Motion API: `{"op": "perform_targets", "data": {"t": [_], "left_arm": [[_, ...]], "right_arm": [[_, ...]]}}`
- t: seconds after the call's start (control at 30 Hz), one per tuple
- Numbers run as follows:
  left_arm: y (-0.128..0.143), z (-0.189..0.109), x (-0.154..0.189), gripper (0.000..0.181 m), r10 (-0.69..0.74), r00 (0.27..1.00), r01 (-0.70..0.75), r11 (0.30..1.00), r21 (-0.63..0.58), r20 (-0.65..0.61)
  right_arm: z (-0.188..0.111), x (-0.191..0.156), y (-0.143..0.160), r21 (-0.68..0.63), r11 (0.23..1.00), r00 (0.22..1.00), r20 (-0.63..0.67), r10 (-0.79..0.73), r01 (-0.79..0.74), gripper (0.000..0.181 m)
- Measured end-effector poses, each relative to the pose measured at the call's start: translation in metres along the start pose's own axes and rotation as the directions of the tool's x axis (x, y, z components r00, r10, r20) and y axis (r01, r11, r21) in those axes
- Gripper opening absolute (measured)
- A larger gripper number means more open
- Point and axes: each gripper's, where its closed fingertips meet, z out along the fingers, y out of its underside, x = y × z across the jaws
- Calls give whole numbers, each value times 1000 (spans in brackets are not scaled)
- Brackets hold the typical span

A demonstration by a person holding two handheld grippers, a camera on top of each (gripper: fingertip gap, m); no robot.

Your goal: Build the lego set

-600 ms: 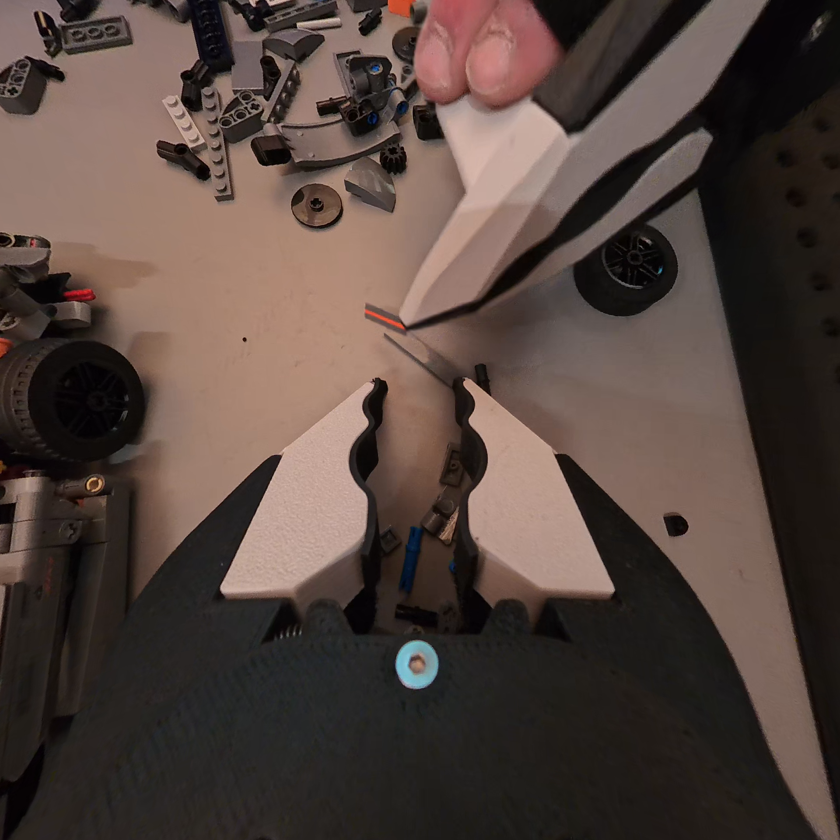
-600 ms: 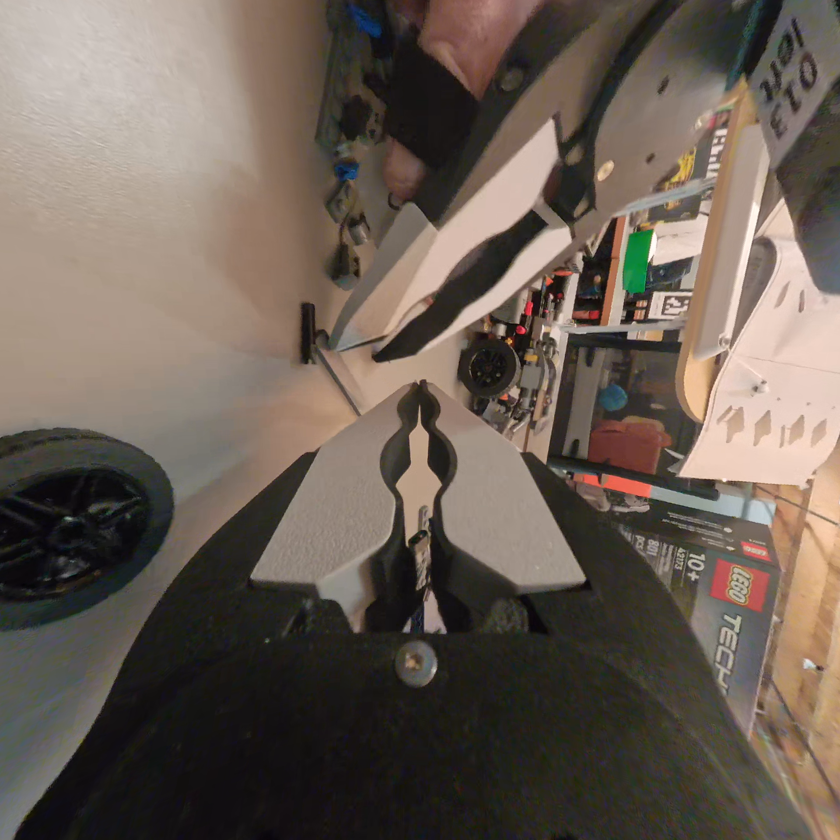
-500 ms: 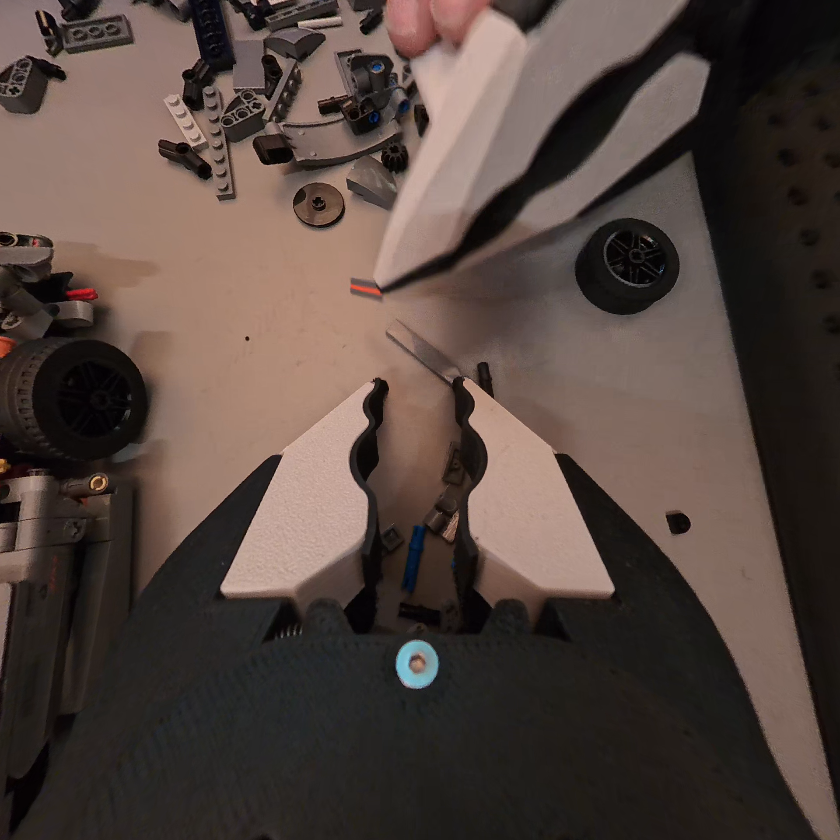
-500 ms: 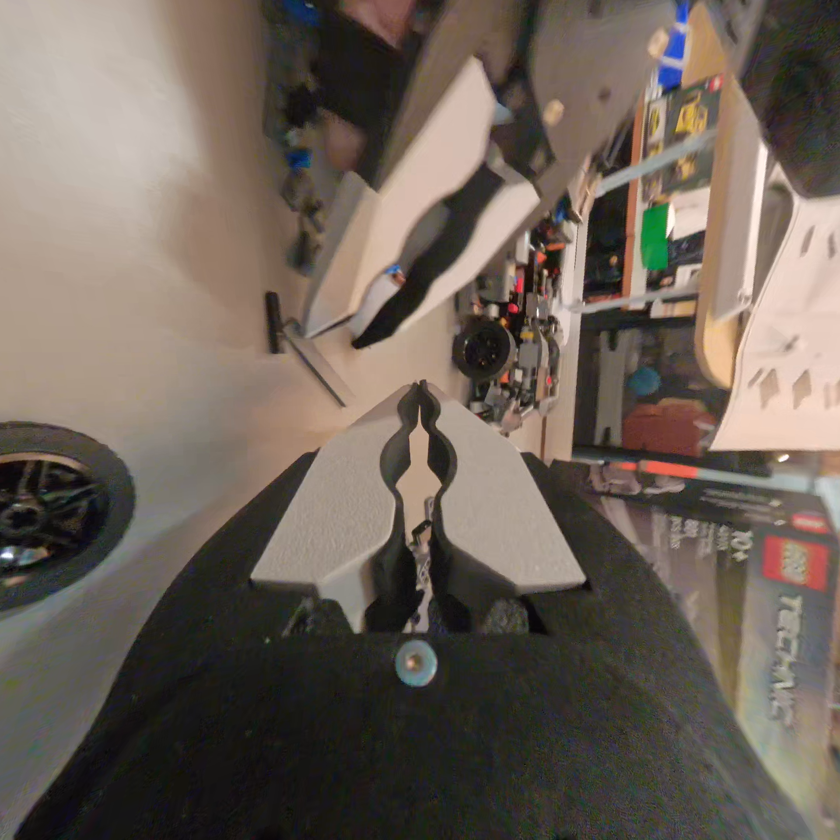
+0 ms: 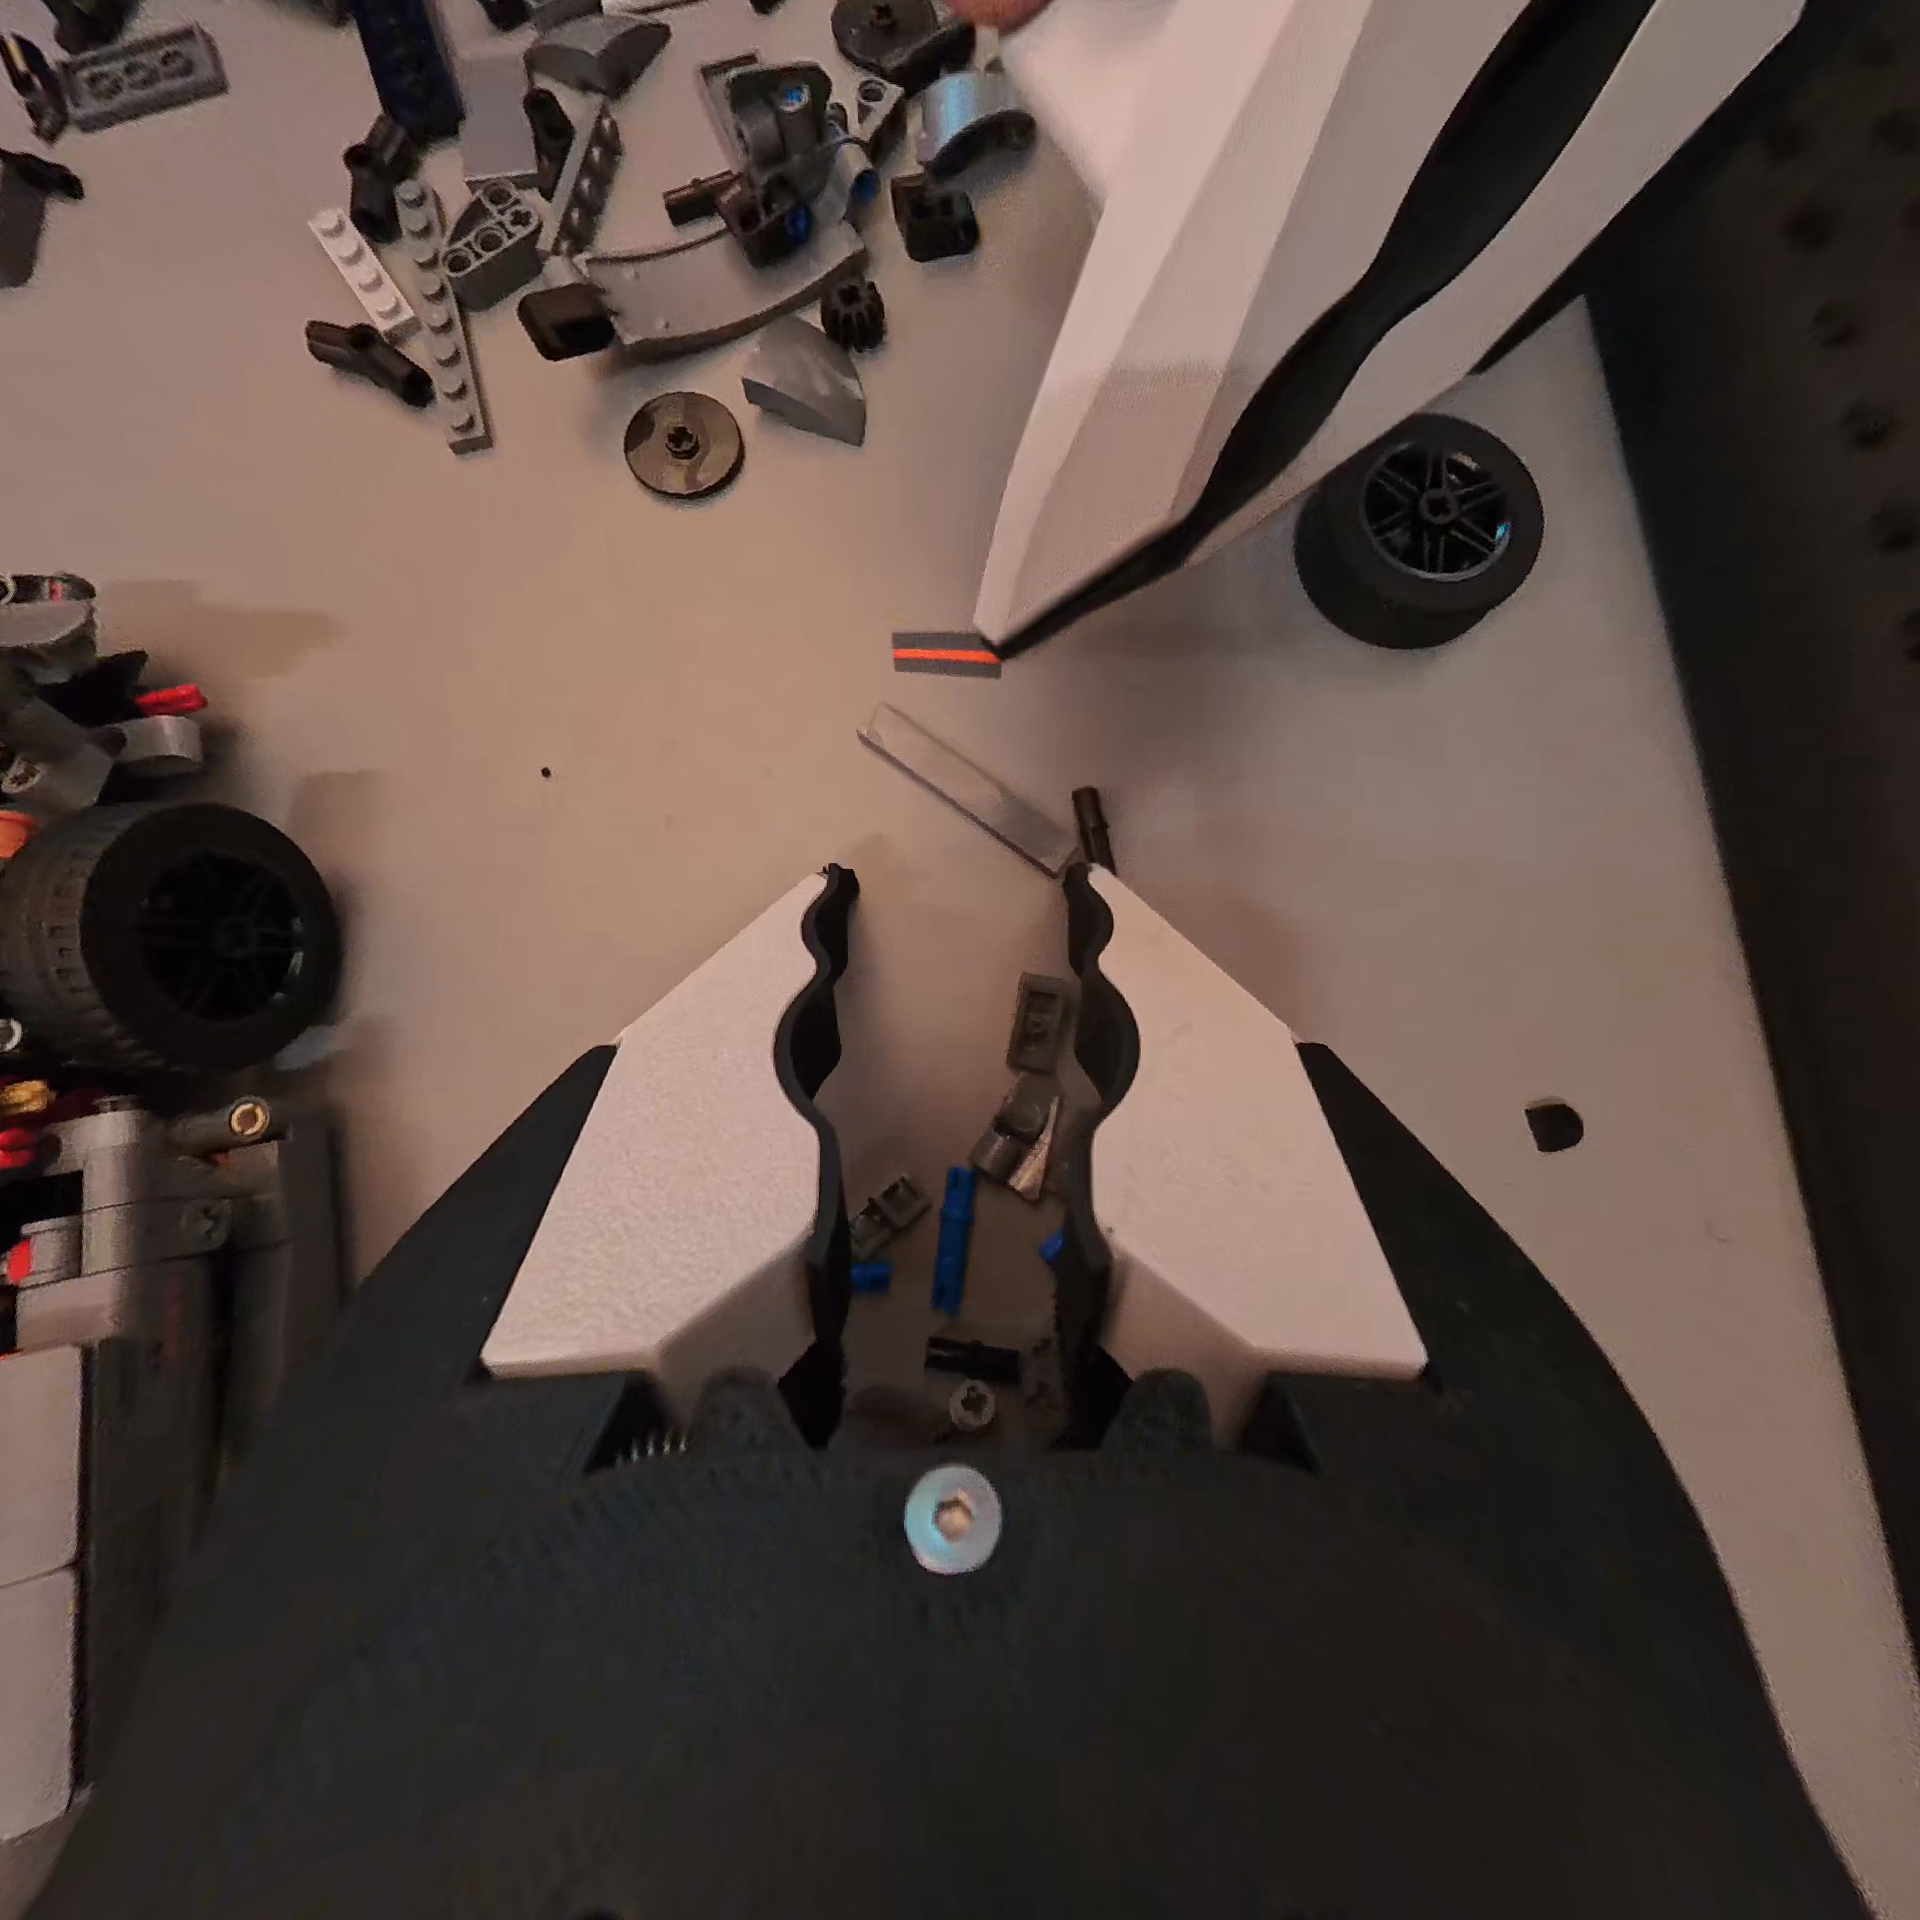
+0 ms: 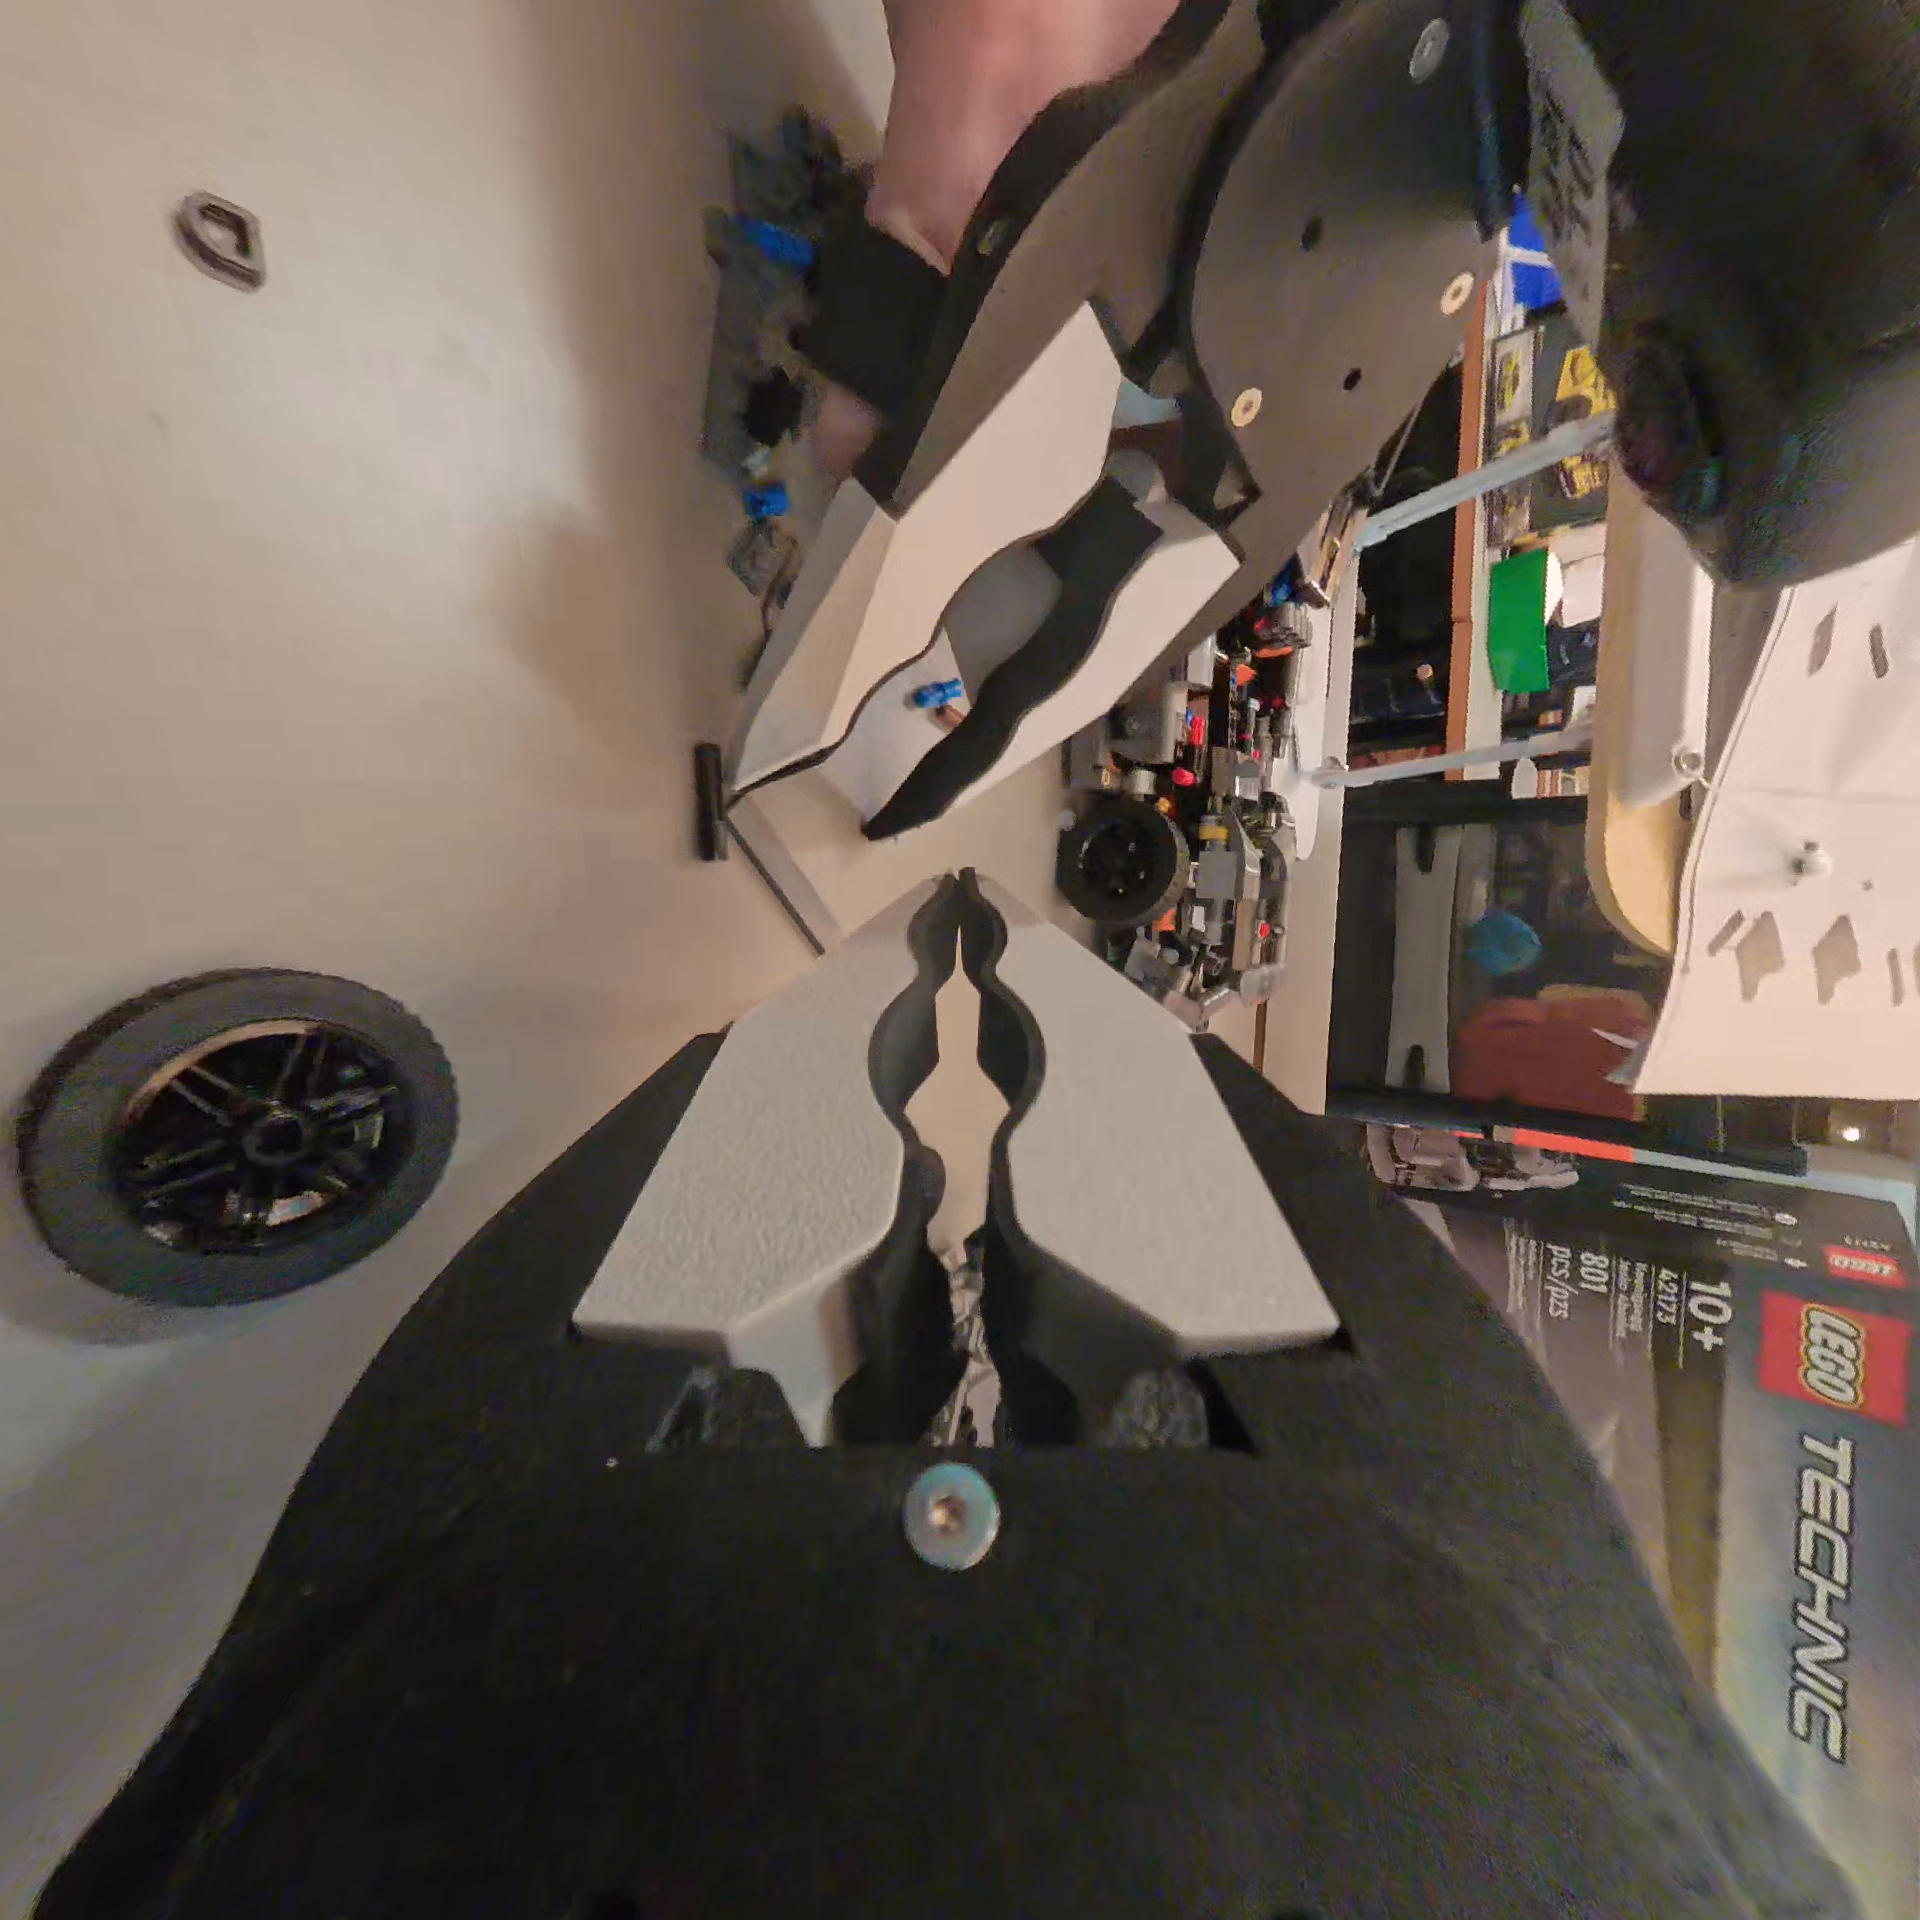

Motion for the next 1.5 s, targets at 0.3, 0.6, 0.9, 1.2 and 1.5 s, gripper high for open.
{"op": "perform_targets", "data": {"t": [0.3, 0.6, 0.9, 1.2, 1.5], "left_arm": [[-2, 3, 0, 42, 16, 999, -16, 1000, -17, 48], [-2, 4, -1, 39, 11, 999, -11, 1000, 4, 48], [-2, 3, -2, 38, 13, 999, -13, 1000, 6, 49], [-3, 3, -2, 37, 12, 999, -13, 1000, 10, 48], [-3, 4, -3, 36, 12, 999, -12, 1000, 13, 49]], "right_arm": [[10, -23, 0, -60, 982, 984, 3, -177, 177, 0], [14, -25, -1, -104, 948, 951, -45, -306, 300, 0], [19, -26, -1, -127, 934, 937, -59, -344, 335, 0], [16, -18, -1, -149, 933, 935, -88, -343, 328, 0], [18, -21, 6, -193, 927, 938, -64, -340, 322, 0]]}}
